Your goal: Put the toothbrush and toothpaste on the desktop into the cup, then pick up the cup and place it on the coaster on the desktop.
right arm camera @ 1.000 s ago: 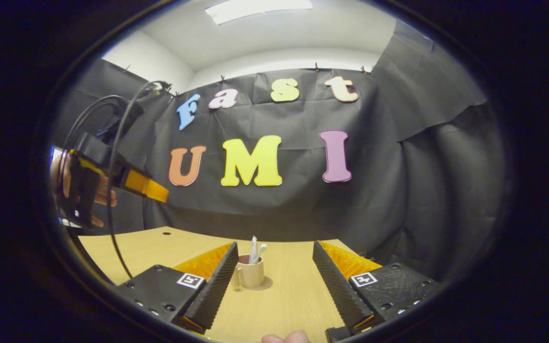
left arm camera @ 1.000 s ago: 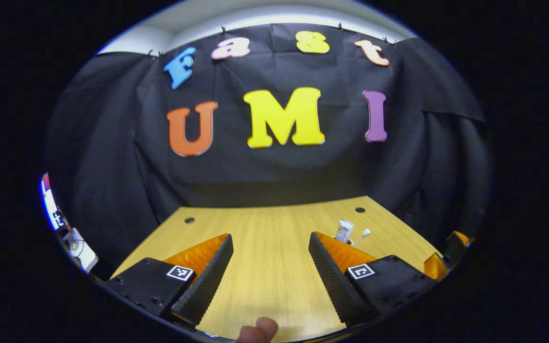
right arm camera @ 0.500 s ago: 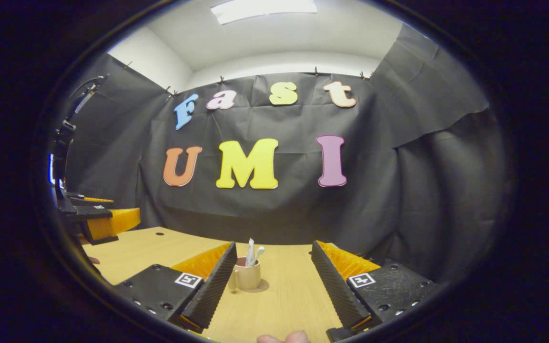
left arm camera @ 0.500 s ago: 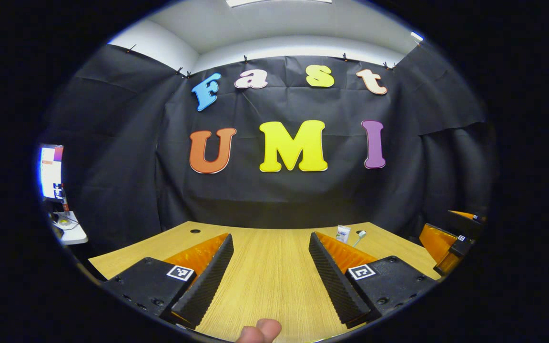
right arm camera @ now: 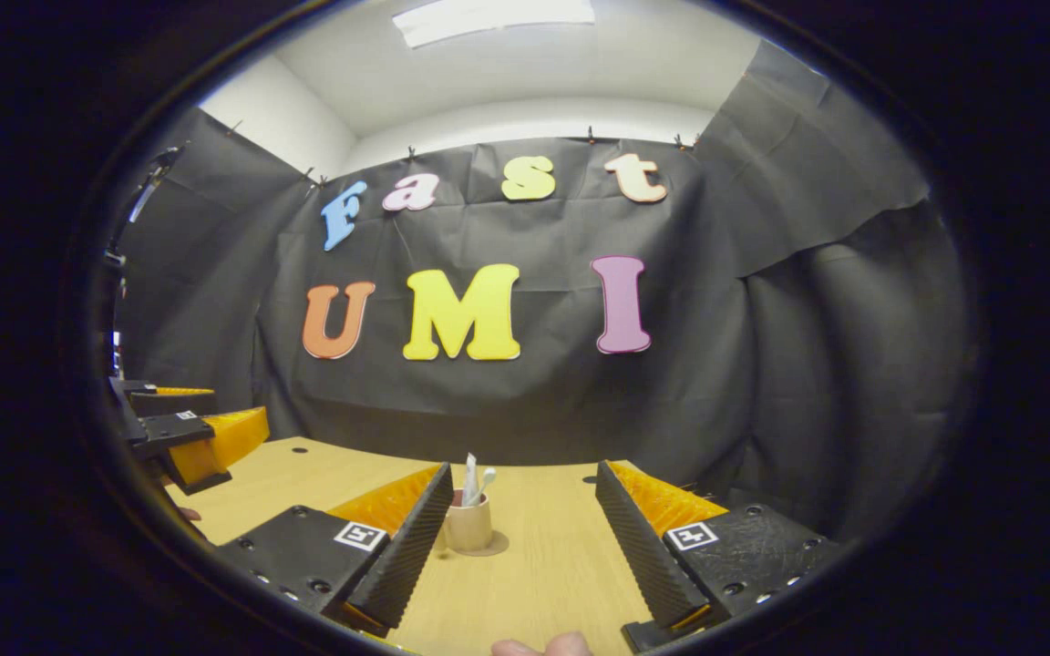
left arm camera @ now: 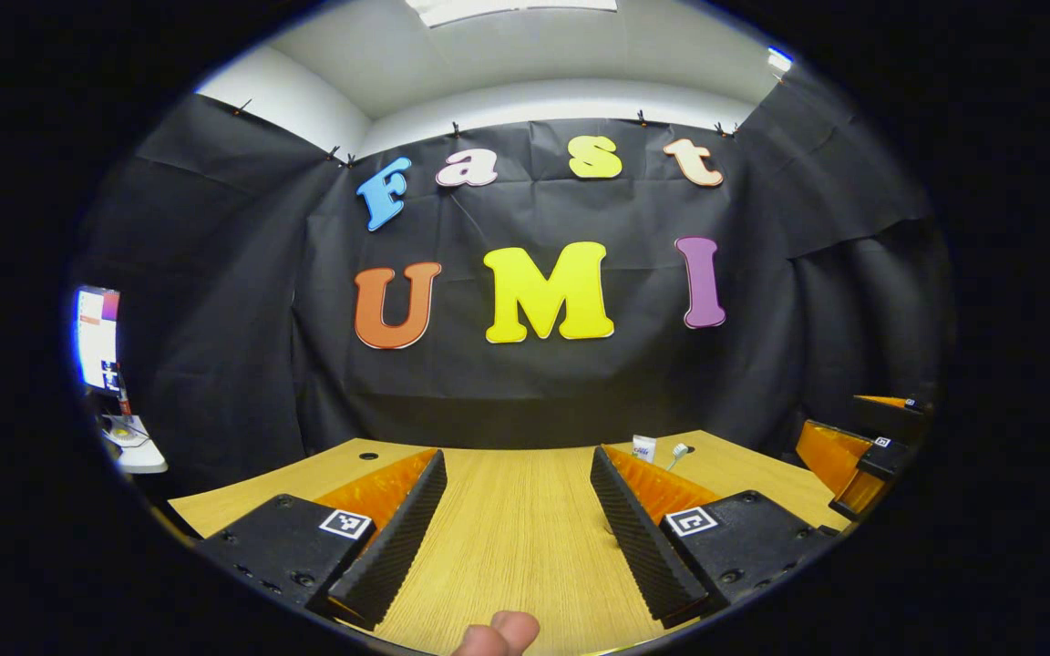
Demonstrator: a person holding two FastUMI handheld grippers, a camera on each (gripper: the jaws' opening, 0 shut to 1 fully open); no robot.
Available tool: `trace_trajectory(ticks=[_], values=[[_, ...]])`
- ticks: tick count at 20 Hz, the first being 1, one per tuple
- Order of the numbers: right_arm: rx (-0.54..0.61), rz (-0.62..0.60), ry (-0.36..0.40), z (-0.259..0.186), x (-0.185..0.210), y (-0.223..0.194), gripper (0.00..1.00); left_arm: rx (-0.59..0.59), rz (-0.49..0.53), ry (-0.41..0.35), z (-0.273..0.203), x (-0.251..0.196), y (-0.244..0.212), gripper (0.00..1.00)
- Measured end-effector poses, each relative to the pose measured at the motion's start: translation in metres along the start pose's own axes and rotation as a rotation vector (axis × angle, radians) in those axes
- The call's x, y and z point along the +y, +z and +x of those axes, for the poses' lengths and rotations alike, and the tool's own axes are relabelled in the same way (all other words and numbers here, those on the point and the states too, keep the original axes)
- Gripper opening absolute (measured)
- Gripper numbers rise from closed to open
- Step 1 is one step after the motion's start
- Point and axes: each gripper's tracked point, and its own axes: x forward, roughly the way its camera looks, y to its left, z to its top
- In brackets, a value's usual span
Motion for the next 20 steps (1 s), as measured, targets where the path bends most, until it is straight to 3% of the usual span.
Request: trace_trajectory(ticks=[11, 17, 18, 20], values=[[-0.003, 0.005, 0.008, 0.003, -0.002, 0.001, 0.95, 0.045, -0.017, -0.042, 0.008, -0.014, -0.018, 1.0], [0.001, -0.005, 0.0, 0.006, -0.003, 0.001, 0.95, -0.025, -0.002, -0.033, 0.005, -0.012, -0.002, 1.0], [-0.003, -0.012, -0.006, 0.006, -0.003, 0.003, 0.95, -0.027, 0.005, -0.028, 0.004, -0.011, -0.001, 0.94], [-0.011, -0.031, -0.01, 0.004, -0.002, 0.005, 0.95, -0.027, 0.008, -0.033, 0.004, -0.013, -0.003, 1.0]])
